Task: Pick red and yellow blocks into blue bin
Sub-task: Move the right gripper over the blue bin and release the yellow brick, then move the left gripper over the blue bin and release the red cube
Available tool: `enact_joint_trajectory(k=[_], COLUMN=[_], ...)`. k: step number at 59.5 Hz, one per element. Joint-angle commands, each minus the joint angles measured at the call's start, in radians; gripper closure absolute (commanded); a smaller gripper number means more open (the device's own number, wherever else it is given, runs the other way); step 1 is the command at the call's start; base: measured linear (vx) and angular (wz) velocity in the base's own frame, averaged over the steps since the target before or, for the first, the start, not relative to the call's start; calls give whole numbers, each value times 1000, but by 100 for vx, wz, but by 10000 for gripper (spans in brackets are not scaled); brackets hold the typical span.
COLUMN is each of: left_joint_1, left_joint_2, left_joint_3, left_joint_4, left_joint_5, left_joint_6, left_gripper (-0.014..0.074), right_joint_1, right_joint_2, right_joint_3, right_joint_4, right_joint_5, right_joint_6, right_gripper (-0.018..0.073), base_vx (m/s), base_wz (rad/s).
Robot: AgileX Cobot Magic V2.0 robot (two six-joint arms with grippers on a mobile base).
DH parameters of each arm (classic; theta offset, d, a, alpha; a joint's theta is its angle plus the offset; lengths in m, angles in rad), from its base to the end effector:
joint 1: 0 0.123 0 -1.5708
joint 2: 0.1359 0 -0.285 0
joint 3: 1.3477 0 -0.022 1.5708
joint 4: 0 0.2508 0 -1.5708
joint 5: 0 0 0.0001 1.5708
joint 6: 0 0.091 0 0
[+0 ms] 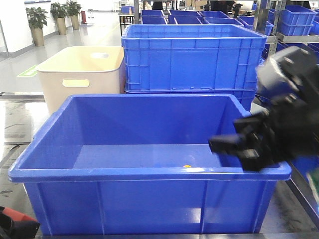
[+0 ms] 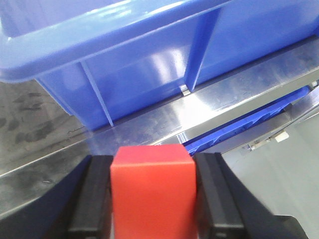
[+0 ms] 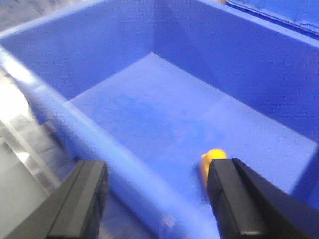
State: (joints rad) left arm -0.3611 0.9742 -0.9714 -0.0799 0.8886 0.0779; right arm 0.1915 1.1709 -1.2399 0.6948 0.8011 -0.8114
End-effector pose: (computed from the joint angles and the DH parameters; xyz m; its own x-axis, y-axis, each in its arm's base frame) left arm 0.1705 -0.0704 0.3560 -0.6618 0.2792 -0.6958 0.4112 0.9112 -0.0255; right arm 0.2279 0.0868 0.4191 -0.3047 -0.3141 -0.8992 -0.6753 0.7369 -0.0286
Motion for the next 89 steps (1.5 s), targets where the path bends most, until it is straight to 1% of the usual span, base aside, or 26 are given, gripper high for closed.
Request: enact_joint_trajectory(k=[1, 6, 11, 16, 21, 26, 29, 38, 44, 52, 60, 72, 81, 89], left_joint_1=[-5, -5, -5, -5, -5, -5, -5, -5, -5, -5, -5, -5, -5, -5], left_joint_2=[-16, -16, -16, -16, -16, -16, -16, -16, -16, -8, 45, 204, 351, 476], left_joint_3=[-25, -25, -25, -25, -25, -25, -25, -27, -63, -177, -296, -448, -509, -525], left_joint_4=[-12, -12, -12, -12, -12, -12, -12, -12, -13, -11, -3, -4, -5, -7], left_joint_5=[-64, -64, -64, -65, -70, -70, -72, -73, -73, -101, -110, -135, -222, -298], left_joint_6=[-2, -2, -2, -2, -2, -2, -2, -3, -2, -1, 2, 24, 24, 23], left_gripper=[362, 362, 362, 362, 362, 362, 362, 362, 362, 360, 358, 351, 351, 351], right_joint_1=[-2, -2, -3, -3, -3, -2, -2, -2, -2, -2, -2, -2, -2, -2], right_joint_2=[-103, -177, -237, -279, -297, -300, -300, -300, -300, -300, -300, -300, -300, -300], right_joint_3=[71, 169, 260, 341, 394, 431, 443, 449, 449, 449, 449, 449, 449, 449], right_joint_4=[70, 73, 66, 25, -29, -56, -58, -56, -56, -52, -52, -48, -49, -55], right_joint_5=[-70, -81, -109, -136, -126, -98, -92, -101, -104, -109, -128, -136, -143, -162], right_joint_6=[-12, 38, 113, 164, 222, 288, 305, 307, 305, 305, 305, 305, 305, 290], right_gripper=[84, 84, 84, 84, 84, 84, 84, 84, 84, 84, 84, 84, 84, 84], base_vx=[0, 0, 0, 0, 0, 0, 0, 0, 0, 0, 0, 0, 0, 0], base_wz=[0, 0, 0, 0, 0, 0, 0, 0, 0, 0, 0, 0, 0, 0])
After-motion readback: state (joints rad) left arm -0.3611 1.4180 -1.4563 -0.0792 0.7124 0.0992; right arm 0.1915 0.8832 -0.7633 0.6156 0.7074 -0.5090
